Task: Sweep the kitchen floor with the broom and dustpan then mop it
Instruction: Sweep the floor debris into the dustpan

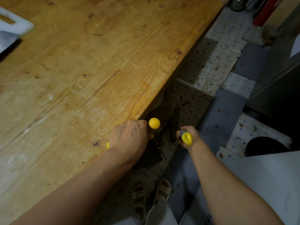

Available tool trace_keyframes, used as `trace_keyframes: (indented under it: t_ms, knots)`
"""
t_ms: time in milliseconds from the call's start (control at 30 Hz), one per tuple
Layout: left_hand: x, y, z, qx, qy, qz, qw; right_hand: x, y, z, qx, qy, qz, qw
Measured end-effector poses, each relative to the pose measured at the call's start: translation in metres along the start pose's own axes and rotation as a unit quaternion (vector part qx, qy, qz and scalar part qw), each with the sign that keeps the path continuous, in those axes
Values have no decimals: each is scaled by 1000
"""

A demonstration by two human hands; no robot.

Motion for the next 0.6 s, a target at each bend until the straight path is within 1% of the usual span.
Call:
trace_keyframes:
  t_ms: [133,267,433,600]
  knots:
    - [10,-3,-10,27,-9,0,1000,9,-8,12,6,-37,11,999]
    - [13,-10,-12,35,-9,-7,999,12,-15,4,-10,-71,25,997]
    - [11,-26,-5,34,-15,-14,999,12,-36,-16,-31,-41,42,998]
    - [4,-56,7,11,-23,-17,1000,24,-64,-49,-28,-42,37,998]
Point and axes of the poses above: each hand's wrist, its own y-axis towards the middle knuckle, its own x-axis out of the back of the hand, z = x × y, the point moved 5 cm from there along y, towards the middle knuckle, and after that the axes turned 7 degrees about y, right-handed, at the moved point
